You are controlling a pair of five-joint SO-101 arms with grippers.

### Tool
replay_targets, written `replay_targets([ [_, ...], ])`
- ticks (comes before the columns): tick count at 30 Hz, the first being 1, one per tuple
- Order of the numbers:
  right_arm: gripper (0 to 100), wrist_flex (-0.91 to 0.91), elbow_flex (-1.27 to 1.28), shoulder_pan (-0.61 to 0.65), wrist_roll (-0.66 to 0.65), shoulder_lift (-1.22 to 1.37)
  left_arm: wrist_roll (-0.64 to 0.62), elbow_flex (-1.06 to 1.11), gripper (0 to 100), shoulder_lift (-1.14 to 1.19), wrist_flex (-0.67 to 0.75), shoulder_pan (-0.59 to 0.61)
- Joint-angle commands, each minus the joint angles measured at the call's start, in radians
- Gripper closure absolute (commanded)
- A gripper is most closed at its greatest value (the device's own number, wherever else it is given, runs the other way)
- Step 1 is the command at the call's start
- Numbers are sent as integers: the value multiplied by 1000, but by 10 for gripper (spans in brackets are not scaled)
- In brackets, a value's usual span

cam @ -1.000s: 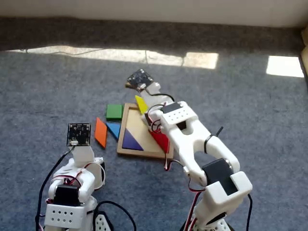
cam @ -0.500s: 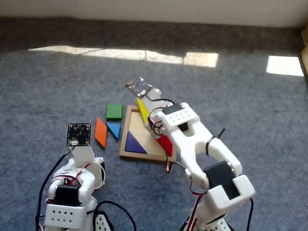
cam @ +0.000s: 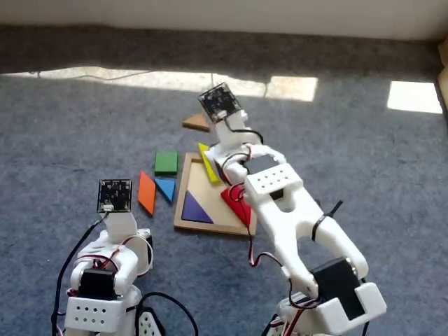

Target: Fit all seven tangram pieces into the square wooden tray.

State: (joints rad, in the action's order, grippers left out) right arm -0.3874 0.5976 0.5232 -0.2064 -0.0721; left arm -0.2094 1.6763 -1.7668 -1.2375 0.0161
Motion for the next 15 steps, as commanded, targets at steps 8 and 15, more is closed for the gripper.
replay_targets([
  [8,981,354,13,-12,130,157,3,21,995,-35,-5,2],
  [15,981,404,12,-38,129,236,3,21,995,-35,-5,2],
])
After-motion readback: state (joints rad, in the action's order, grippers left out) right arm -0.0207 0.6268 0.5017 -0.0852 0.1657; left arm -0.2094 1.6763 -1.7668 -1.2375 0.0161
